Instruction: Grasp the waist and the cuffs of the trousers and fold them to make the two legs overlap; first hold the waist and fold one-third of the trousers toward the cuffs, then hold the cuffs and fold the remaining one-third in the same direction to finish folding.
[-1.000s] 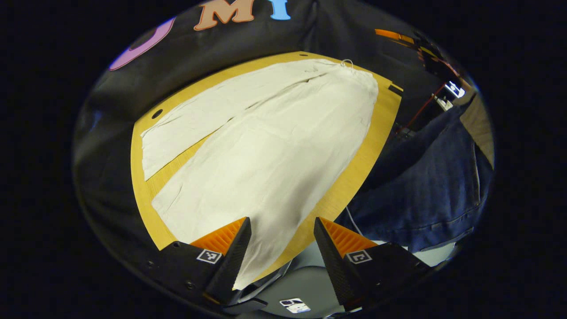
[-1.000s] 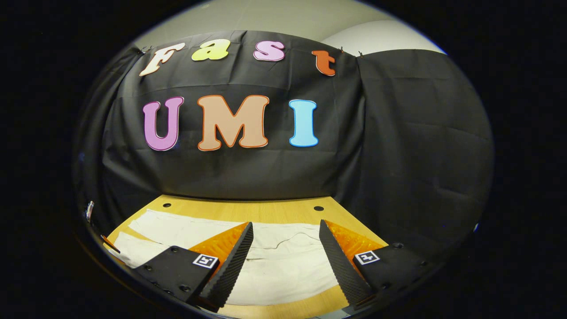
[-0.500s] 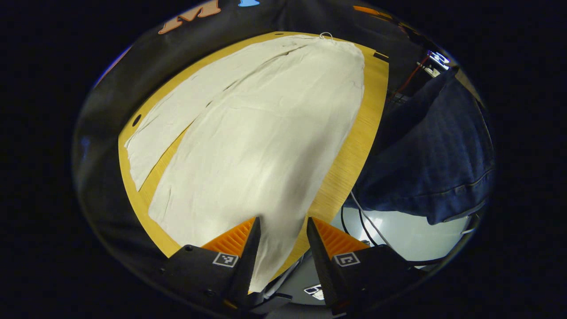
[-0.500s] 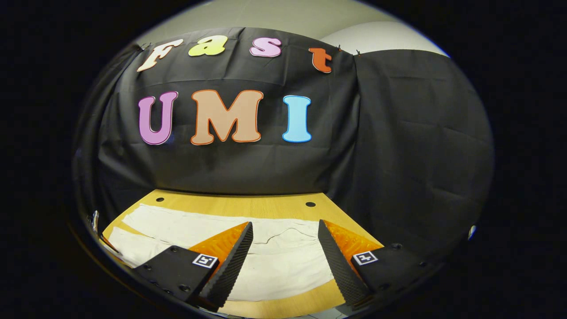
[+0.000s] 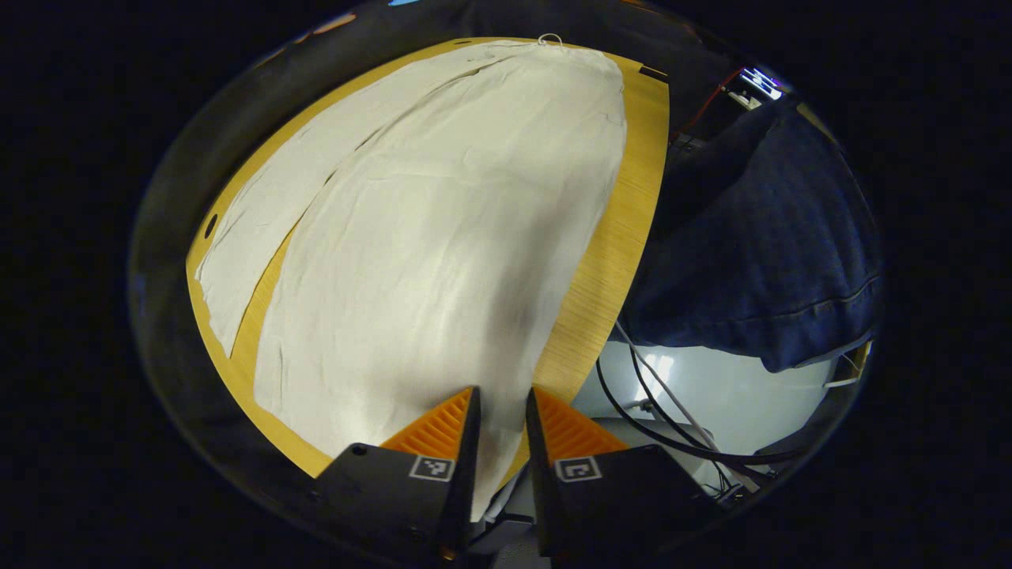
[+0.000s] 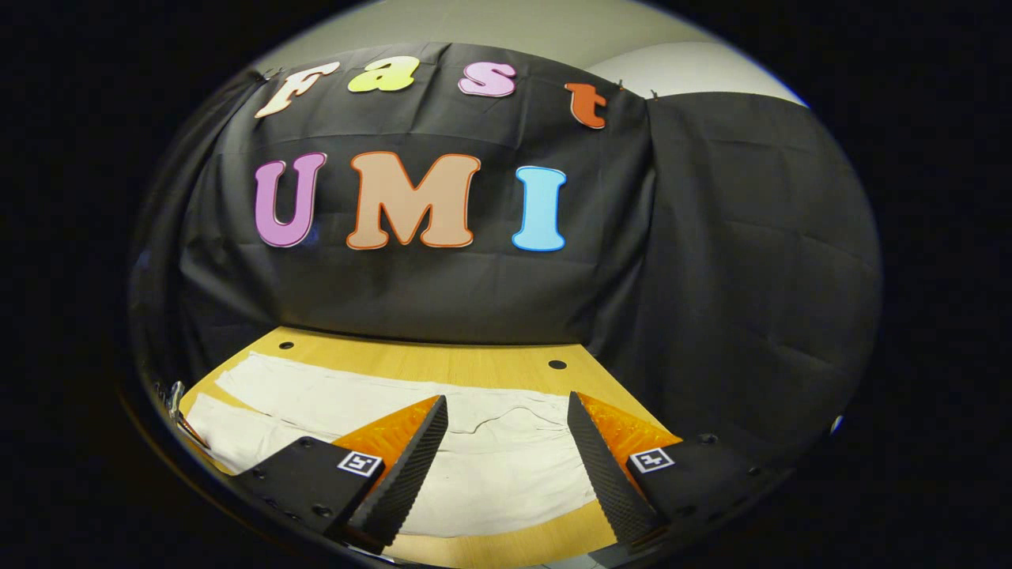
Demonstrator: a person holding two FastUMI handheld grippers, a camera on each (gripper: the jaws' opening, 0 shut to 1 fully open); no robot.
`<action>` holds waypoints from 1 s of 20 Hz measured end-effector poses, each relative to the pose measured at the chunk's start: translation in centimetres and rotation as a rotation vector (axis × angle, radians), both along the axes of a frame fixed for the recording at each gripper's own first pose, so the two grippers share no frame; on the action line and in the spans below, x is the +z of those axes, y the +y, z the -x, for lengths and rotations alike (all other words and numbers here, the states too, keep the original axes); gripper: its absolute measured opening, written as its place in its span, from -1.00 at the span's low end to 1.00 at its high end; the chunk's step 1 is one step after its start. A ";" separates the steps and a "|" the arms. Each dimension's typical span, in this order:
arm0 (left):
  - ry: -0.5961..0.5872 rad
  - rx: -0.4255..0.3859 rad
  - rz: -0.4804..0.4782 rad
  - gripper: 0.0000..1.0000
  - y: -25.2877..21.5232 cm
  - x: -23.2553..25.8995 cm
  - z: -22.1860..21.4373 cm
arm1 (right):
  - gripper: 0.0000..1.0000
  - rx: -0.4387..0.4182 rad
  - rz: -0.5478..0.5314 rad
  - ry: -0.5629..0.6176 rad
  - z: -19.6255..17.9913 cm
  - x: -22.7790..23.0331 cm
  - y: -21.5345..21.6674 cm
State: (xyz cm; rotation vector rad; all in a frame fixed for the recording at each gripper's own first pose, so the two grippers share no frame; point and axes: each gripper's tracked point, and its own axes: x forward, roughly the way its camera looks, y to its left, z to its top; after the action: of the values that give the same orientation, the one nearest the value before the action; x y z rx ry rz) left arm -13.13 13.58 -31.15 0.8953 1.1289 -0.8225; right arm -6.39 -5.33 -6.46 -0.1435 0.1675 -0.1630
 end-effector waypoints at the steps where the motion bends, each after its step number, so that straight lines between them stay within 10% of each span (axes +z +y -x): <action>1: -0.003 0.011 -0.002 -0.62 0.1 0.0 -0.4 | 0.95 0.019 0.016 0.011 -0.2 -0.4 0.1; 3: 0.021 0.021 -0.004 -0.99 0.2 0.2 -0.5 | 0.95 0.065 0.052 0.044 -0.7 -1.0 0.3; 20: 0.128 0.084 -0.073 -1.00 0.2 -0.2 -0.6 | 0.97 0.616 0.518 0.648 -1.2 -18.3 -3.2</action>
State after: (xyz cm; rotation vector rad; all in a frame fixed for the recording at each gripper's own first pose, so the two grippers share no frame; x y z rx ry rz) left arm -12.52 13.73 -31.34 0.8586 1.3070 -0.7826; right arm -5.16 -8.58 -24.75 -0.7548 0.7150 0.4707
